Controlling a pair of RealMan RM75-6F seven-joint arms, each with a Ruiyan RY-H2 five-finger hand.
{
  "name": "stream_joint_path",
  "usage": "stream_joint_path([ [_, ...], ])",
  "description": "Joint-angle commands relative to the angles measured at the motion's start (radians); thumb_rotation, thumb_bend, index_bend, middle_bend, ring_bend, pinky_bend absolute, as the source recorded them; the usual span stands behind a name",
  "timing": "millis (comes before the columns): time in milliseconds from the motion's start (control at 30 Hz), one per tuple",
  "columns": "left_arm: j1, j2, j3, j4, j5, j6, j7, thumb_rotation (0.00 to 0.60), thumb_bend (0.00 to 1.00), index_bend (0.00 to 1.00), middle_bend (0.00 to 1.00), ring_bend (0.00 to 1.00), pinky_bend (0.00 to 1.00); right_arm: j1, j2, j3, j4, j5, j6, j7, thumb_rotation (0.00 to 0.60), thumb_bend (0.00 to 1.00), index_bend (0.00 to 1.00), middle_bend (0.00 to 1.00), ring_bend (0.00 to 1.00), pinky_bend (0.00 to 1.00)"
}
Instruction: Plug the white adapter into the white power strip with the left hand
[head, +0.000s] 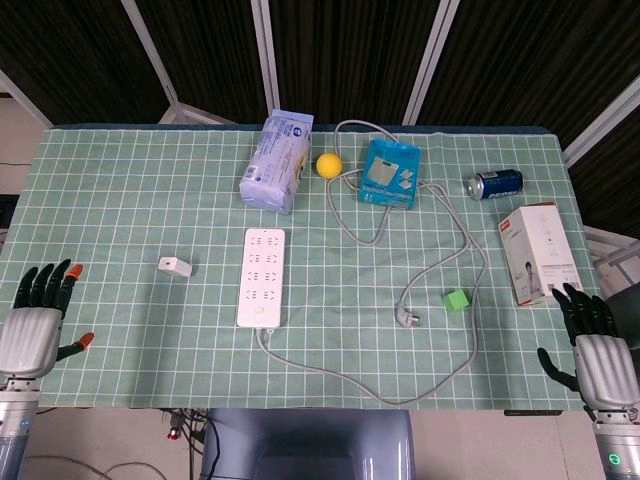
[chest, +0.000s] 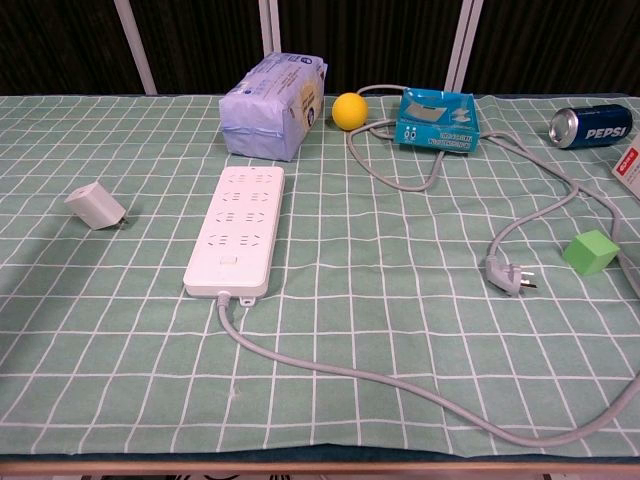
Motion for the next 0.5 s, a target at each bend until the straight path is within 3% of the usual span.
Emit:
stream_joint_path([
  [33,0.0,0.0,0.0,0.0,0.0,0.0,0.0,0.6,0.0,0.0,0.0,0.0,0.0,0.0,0.0,0.0,0.0,0.0,0.0,0.0,0.6,0.4,0.0,0.0,0.0,0.04],
  [500,-0.01,0.0,-0.014,-0.022,-0.034,-0.027,-0.008,0.6,0.0,0.0,0.0,0.0,0.0,0.0,0.002,0.002,-0.01,0.014,-0.009,0.004,0.6,0.4,0.0,0.0,0.0,0.04],
])
